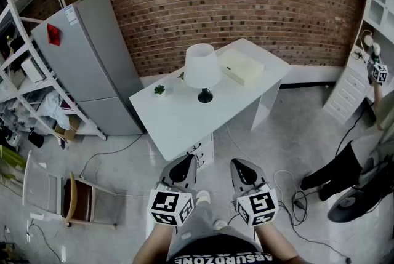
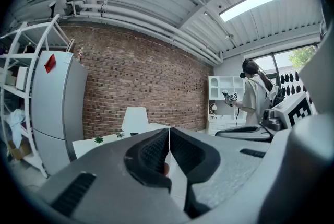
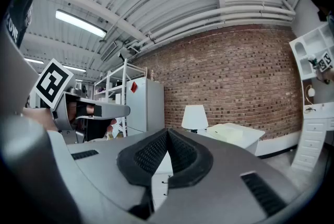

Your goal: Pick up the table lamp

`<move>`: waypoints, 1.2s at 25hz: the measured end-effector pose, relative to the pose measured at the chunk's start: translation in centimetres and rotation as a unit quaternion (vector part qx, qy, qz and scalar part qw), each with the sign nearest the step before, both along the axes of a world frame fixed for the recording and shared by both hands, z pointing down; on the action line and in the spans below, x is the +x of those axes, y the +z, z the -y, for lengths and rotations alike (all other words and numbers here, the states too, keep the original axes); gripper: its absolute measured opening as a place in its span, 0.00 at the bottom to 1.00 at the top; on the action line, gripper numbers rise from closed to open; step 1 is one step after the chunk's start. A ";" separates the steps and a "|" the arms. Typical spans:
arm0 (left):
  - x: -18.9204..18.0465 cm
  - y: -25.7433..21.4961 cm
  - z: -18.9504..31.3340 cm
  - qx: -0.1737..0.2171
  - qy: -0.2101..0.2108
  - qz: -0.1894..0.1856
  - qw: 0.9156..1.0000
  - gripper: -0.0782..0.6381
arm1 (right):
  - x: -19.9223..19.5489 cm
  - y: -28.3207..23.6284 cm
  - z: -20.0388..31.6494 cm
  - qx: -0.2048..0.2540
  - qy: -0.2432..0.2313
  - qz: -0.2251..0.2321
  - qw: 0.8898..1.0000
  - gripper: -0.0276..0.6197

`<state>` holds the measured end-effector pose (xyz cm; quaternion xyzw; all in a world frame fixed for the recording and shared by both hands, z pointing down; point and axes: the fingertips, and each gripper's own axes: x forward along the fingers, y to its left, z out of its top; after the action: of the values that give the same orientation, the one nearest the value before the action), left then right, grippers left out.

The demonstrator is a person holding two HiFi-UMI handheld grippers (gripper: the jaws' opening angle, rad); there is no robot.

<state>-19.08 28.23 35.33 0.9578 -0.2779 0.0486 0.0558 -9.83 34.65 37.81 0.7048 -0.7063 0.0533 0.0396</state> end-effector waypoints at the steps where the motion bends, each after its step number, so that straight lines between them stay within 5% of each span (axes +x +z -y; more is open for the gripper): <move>1: 0.0 0.0 0.4 0.001 0.001 0.002 1.000 0.12 | 0.0 0.0 0.5 0.002 -0.002 0.002 1.000 0.04; 30: 7.4 4.4 19.5 -0.069 0.032 0.015 0.997 0.12 | 6.5 2.6 19.2 -0.035 -0.004 0.022 0.999 0.04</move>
<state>-11.65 8.70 39.77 0.9592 -0.2441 0.0833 0.1159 -3.34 15.50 40.44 0.6990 -0.7074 0.0928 0.0490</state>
